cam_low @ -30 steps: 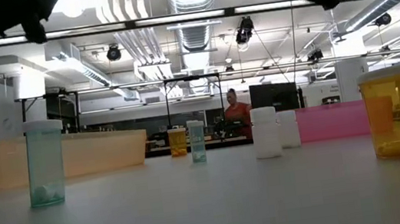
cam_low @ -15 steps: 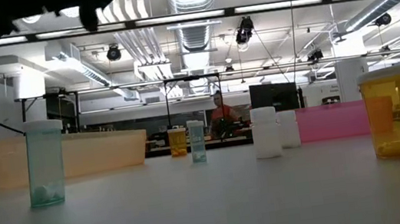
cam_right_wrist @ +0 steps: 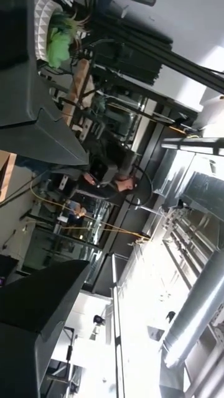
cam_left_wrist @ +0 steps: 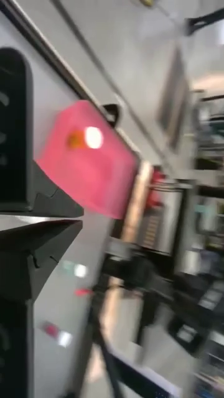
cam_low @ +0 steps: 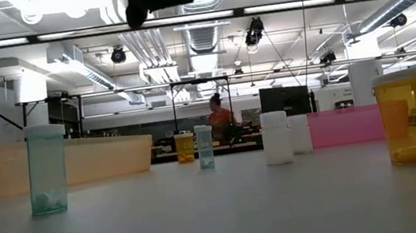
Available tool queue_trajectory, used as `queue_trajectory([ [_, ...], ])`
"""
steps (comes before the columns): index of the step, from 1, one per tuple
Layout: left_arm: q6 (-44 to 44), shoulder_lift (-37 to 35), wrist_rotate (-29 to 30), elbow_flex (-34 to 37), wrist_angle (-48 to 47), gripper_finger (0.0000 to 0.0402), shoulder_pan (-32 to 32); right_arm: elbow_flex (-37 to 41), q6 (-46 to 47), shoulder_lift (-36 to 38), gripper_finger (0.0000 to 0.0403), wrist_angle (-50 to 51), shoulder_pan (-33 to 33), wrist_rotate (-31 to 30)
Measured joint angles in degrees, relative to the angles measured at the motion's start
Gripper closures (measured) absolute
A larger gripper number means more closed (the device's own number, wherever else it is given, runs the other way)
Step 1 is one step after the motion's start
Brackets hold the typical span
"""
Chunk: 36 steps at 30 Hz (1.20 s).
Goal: Pick and place medicine bottles into bin by pill shape (circle, oval)
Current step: Put the blue tablet bottle into the orange bin
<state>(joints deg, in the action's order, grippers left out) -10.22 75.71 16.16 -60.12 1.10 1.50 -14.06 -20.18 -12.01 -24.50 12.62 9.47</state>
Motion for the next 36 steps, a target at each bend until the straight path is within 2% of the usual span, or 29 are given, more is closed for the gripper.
queue_trajectory([
  [8, 0.0, 11.8, 0.2, -13.4, -26.4, 0.0398, -0.4, 0.0, -0.9, 0.0, 0.0147, 0.2, 0.0, 0.0],
  [12, 0.0, 17.1, -2.3, -17.1, -33.6, 0.0398, -1.2, 0.0, -1.7, 0.0, 0.0147, 0.2, 0.0, -0.1],
  [15, 0.0, 20.8, -5.5, -17.8, -34.7, 0.0397, -1.7, 0.0, -1.9, 0.0, 0.0147, 0.2, 0.0, -0.1],
  [19, 0.0, 24.6, -6.2, -17.9, -34.6, 0.0378, -2.0, 0.0, -2.4, 0.0, 0.0147, 0.2, 0.0, -0.5],
  [31, 0.1, 28.1, -5.7, -17.1, -34.6, 0.0246, -1.9, 0.0, -3.1, 0.0, 0.0147, 0.1, 0.0, -0.5],
  [36, 0.1, 27.9, -5.2, -15.9, -34.1, 0.0214, -1.9, 0.0, -3.1, 0.0, 0.0147, 0.1, 0.0, -0.6],
])
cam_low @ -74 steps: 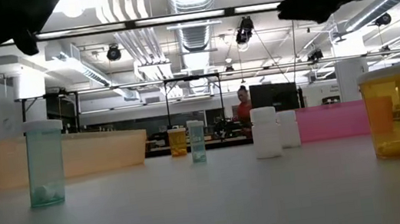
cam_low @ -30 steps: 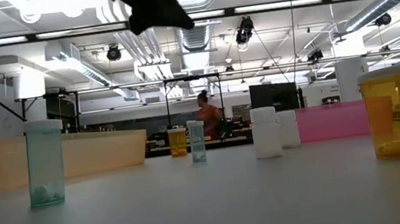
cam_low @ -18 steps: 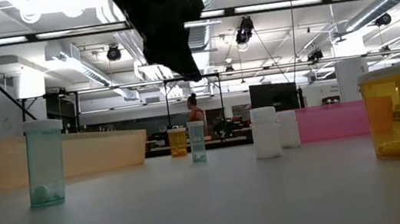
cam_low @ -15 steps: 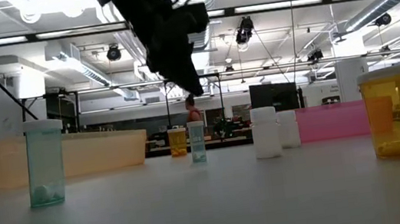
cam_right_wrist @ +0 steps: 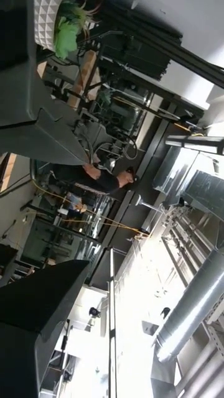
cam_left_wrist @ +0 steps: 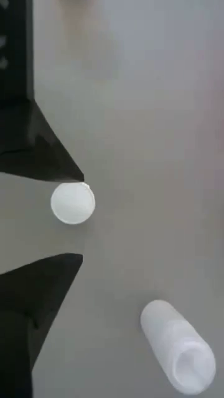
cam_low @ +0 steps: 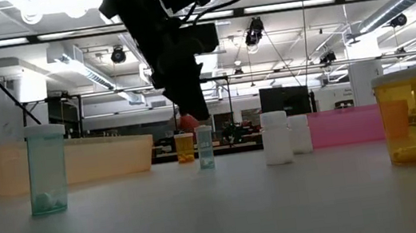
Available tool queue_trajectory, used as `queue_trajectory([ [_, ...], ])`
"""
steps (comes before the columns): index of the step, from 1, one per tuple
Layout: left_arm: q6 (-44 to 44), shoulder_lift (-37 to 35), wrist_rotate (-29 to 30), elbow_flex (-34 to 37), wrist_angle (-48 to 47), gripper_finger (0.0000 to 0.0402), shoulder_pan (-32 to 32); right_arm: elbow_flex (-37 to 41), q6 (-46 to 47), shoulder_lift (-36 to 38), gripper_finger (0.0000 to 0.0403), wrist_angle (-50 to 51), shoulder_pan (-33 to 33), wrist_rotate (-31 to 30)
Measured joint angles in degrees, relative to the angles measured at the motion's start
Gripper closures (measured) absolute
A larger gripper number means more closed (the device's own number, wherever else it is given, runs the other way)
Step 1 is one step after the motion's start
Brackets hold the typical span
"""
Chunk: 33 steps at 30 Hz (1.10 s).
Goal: Pick and place medicine bottles into bin by pill shape (circle, oval)
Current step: Put the blue tablet bottle into the orange bin
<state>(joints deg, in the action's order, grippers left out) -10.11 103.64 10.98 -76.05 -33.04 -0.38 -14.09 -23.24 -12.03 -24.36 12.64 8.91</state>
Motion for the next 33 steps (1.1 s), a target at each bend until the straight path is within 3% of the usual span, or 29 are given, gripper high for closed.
queue_trajectory([
  [26, 0.5, 3.4, 2.5, 1.4, 3.7, 0.0206, 0.0, 0.0, 0.0, -0.1, 0.0147, 0.1, 0.0, -0.1],
  [33, 1.5, 3.4, 2.5, 1.4, 3.5, 0.0253, 0.0, 0.0, -0.2, -0.1, 0.0147, 0.1, 0.0, -0.1],
])
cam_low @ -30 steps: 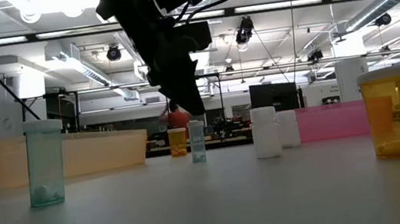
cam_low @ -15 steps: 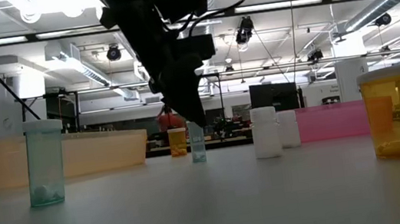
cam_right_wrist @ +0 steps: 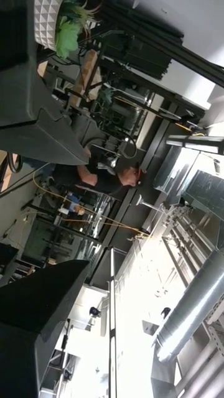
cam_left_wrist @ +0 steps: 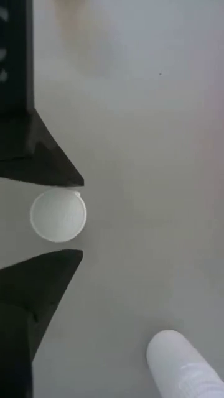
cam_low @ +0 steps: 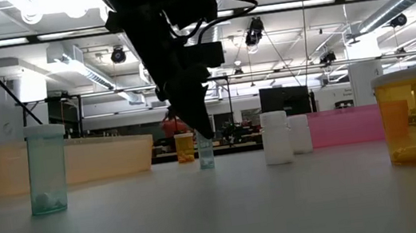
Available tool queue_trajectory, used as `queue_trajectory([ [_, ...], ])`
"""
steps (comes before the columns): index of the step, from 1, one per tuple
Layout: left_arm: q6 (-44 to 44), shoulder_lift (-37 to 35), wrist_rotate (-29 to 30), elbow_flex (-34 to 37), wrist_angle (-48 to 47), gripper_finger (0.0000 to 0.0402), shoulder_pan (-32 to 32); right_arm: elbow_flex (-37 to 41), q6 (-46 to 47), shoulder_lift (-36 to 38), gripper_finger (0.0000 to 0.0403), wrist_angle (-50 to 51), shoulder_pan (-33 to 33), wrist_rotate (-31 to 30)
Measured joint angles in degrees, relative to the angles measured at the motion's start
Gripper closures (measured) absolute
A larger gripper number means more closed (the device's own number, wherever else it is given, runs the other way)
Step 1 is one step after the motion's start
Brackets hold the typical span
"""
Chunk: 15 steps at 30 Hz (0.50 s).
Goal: Pick and place medicine bottles into bin by pill shape (circle, oval)
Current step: Put the blue tablet bottle into the orange bin
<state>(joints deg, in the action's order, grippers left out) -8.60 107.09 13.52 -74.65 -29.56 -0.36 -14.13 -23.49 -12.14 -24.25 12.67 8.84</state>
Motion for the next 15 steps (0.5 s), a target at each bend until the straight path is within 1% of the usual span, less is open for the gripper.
queue_trajectory([
  [4, 0.0, 0.0, 0.0, 0.0, -0.1, 0.0296, 0.0, 0.0, -0.1, 0.0, 0.0147, 0.0, 0.0, 0.0],
  [6, 0.0, 0.0, 0.0, -0.3, -0.6, 0.031, 0.0, 0.0, -0.1, 0.0, 0.0147, 0.1, 0.0, 0.0],
  [11, 0.0, -1.3, 0.0, -0.5, -2.3, 0.0309, 0.0, 0.0, -0.1, 0.0, 0.0147, 0.2, 0.0, 0.0],
  [15, 0.0, -4.9, 0.2, -0.7, -5.0, 0.0299, 0.4, 0.0, -0.1, 0.0, 0.0147, 0.3, 0.0, 0.0],
])
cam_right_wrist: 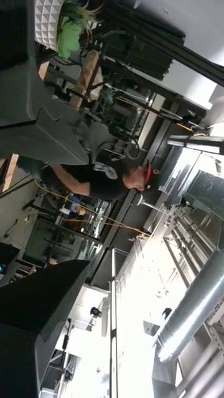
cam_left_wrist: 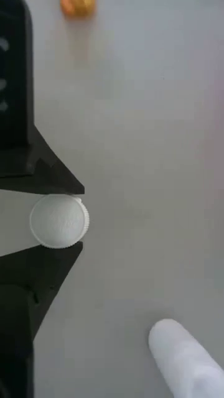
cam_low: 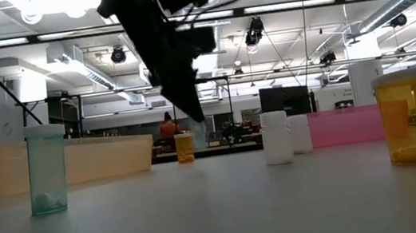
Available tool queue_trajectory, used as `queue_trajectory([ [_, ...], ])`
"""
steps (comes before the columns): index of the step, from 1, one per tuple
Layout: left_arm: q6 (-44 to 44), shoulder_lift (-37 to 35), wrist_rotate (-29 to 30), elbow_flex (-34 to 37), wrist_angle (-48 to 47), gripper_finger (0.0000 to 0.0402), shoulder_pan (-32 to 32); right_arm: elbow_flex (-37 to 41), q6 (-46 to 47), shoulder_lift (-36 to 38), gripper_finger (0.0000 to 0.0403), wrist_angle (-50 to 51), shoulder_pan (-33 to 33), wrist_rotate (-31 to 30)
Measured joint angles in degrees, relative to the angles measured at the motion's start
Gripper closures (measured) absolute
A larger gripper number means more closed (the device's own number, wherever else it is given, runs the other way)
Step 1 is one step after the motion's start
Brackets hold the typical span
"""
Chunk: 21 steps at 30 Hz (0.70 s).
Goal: Pick and place medicine bottles into bin by pill shape (circle, oval)
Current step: Put the blue tablet bottle into the orange bin
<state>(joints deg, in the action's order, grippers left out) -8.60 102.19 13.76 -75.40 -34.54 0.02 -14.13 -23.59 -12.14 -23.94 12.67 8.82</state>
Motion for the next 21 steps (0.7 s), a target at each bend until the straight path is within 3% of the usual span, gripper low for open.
queue_trajectory([
  [12, -3.5, -16.3, 5.3, 2.2, -11.5, 0.0307, 8.4, 0.0, 0.0, -0.1, 0.0147, 0.1, 0.0, -0.8],
  [21, -12.0, -29.4, 7.6, 15.5, -12.7, 0.0308, 18.6, 0.0, -0.4, -0.3, 0.0147, 0.5, 0.1, -1.5],
])
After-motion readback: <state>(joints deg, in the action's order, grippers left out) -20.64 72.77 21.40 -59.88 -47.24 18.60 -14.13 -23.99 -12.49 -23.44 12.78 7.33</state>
